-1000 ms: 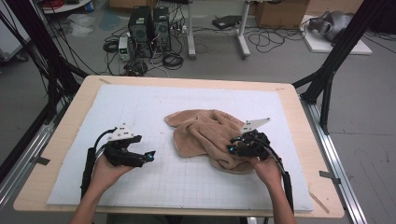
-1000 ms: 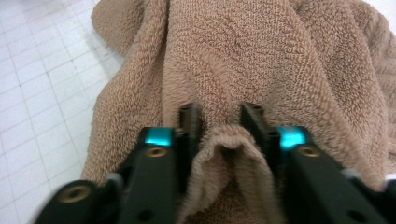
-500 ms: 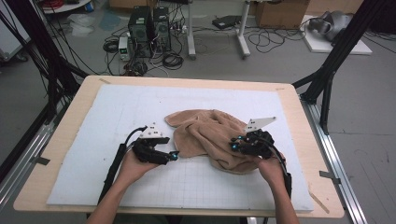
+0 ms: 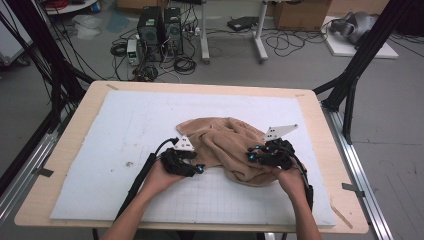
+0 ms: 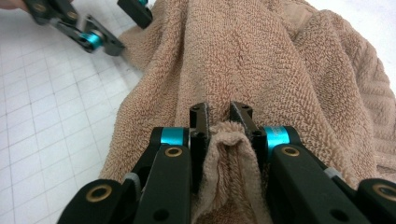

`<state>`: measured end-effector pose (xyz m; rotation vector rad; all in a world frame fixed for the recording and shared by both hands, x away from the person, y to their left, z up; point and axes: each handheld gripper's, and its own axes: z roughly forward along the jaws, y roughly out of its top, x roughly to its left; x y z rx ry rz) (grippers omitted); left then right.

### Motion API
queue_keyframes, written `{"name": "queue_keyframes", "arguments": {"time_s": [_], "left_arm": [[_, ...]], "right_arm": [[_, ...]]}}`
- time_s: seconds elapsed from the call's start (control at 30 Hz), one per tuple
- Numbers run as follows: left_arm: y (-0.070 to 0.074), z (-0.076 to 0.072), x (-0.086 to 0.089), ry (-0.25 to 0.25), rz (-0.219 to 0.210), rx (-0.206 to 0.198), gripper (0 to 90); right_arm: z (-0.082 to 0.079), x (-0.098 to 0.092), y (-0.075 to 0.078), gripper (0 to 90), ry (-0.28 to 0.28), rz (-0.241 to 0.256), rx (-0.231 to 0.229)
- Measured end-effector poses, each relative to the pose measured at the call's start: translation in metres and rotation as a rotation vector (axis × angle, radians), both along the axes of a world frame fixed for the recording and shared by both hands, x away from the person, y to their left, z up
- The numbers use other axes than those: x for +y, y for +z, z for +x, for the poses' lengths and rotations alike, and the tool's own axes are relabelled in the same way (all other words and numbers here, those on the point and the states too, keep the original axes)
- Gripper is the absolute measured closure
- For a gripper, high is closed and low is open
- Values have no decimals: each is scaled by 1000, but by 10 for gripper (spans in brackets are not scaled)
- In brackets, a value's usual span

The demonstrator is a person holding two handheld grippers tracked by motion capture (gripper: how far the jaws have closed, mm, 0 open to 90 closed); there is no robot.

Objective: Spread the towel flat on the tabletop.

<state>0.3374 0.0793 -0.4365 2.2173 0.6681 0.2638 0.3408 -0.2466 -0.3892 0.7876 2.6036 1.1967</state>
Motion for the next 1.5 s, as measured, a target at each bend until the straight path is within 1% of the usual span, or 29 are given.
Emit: {"name": "queue_keyframes", "arguments": {"time_s": [0.03,0.1,0.13,0.17,0.2,0.23,0.3,0.37,0.47,0.6,0.63,0.67,0.7,0.73,0.83,0.9,0.97,1.03,1.07,1.1,1.17,1.23,1.3,1.33,1.37,1.4,1.43,1.47,1.5], "left_arm": [[-1,0,-1,7,11,-2,547],[-2,1,-2,10,17,-4,628],[-1,1,-2,7,18,-19,676],[-1,1,-2,7,18,-19,739],[0,0,-2,2,17,-29,797],[1,-1,-2,-2,21,-41,797],[4,-2,1,-6,16,-44,839],[9,-3,6,-4,3,-47,844],[20,-8,19,5,-10,-72,844],[36,-17,44,40,-42,-107,846],[40,-21,51,42,-41,-117,846],[47,-27,63,54,-43,-137,847],[47,-27,63,54,-43,-137,847],[51,-31,69,57,-49,-143,847],[59,-42,85,70,-53,-169,847],[62,-48,95,80,-53,-178,847],[66,-57,105,86,-63,-188,847],[71,-66,114,94,-69,-200,847],[76,-75,122,100,-62,-219,847],[76,-75,122,100,-62,-219,847],[82,-83,130,110,-57,-230,848],[87,-90,137,111,-67,-232,848],[90,-93,142,119,-67,-234,848],[90,-89,140,115,-55,-232,847],[90,-89,140,115,-55,-232,848],[86,-77,135,122,-53,-225,847],[86,-77,135,122,-53,-225,847],[84,-70,132,124,-56,-217,847],[80,-57,126,131,-65,-210,847]], "right_arm": [[0,0,0,780,2,2,1],[0,-1,0,780,1,7,-3],[1,-1,0,780,2,7,-3],[1,-1,0,780,3,8,-2],[1,-1,0,780,4,8,-2],[1,-1,0,780,4,8,-2],[0,-1,1,780,6,13,3],[-1,-1,3,780,11,14,-1],[-2,-1,7,780,15,14,-6],[-2,-1,12,780,21,21,-11],[-2,-1,12,780,21,21,-11],[-3,1,14,780,27,24,-8],[-3,1,14,780,27,24,-8],[-3,2,15,780,28,26,-8],[-4,9,19,780,52,36,-14],[-5,14,22,780,68,43,-9],[-6,20,26,780,88,50,-10],[-8,25,30,780,106,59,-16],[-9,28,31,780,117,60,-20],[-10,31,33,780,126,63,-21],[-14,37,36,780,144,68,-21],[-17,42,38,780,162,70,-26],[-19,46,40,780,179,57,-38],[-19,46,40,780,176,44,-38],[-19,46,40,780,176,44,-38],[-16,44,39,780,161,33,-40],[-13,42,39,780,148,23,-43],[-10,40,38,780,136,17,-44],[-10,40,38,780,136,17,-44]]}}
